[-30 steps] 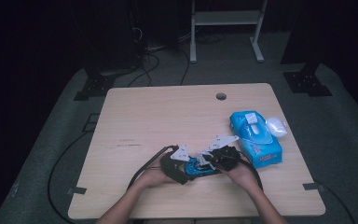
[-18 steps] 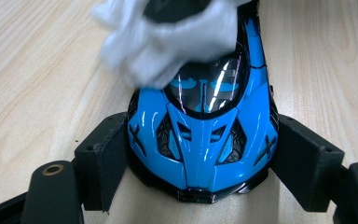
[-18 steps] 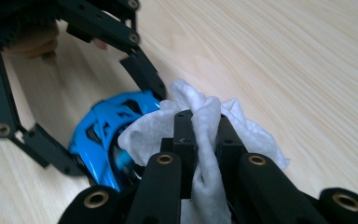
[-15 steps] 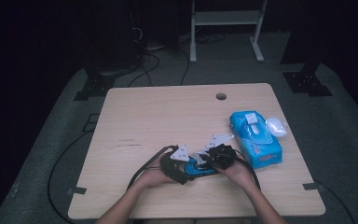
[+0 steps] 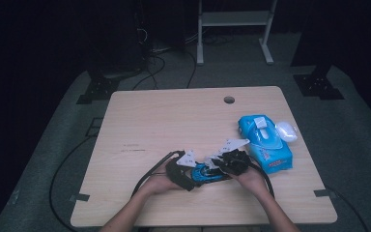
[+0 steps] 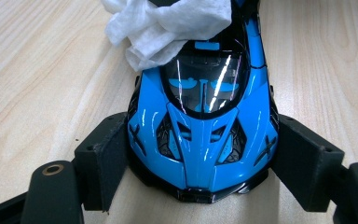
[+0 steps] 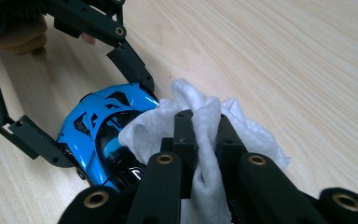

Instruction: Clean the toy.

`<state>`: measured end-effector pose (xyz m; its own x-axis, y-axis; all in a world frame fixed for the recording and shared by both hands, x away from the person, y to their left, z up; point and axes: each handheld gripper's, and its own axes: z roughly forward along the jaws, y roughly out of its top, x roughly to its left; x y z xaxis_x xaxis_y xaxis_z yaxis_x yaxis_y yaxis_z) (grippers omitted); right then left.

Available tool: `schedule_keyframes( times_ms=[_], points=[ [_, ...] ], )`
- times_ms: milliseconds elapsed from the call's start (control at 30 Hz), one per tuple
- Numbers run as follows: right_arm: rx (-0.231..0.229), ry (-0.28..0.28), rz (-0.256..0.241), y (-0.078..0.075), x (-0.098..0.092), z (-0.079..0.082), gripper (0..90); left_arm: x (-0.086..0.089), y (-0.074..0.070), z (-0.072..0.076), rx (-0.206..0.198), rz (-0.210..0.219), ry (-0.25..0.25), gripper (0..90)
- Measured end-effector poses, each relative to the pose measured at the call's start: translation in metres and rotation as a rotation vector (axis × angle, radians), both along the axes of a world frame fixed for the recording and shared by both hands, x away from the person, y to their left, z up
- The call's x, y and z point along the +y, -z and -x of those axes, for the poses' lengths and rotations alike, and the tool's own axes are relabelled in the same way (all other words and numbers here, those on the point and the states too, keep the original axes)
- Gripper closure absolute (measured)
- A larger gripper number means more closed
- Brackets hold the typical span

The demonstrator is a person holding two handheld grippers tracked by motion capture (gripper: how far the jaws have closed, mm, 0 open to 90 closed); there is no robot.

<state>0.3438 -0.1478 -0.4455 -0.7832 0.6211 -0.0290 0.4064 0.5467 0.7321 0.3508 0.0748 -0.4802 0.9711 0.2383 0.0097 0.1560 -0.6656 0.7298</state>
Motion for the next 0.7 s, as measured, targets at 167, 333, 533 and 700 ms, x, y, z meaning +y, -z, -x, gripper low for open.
schedule_keyframes(
  times_ms=[167, 333, 533, 700],
  points=[
    [-0.005, 0.020, 0.032, 0.000, -0.012, 0.000, 82.5, 0.000, 0.000, 0.000, -0.001, -0.001, 0.001, 24.2],
    [-0.008, 0.036, 0.060, -0.001, -0.023, 0.004, 82.5, 0.000, 0.000, 0.000, 0.001, 0.000, -0.002, 24.2],
    [0.002, 0.028, 0.018, 0.000, -0.015, 0.003, 82.5, 0.000, 0.000, 0.000, 0.000, 0.001, 0.000, 24.3],
    [-0.009, 0.003, 0.019, -0.001, -0.007, 0.002, 82.5, 0.000, 0.000, 0.000, 0.000, 0.003, 0.003, 24.2]
  ],
)
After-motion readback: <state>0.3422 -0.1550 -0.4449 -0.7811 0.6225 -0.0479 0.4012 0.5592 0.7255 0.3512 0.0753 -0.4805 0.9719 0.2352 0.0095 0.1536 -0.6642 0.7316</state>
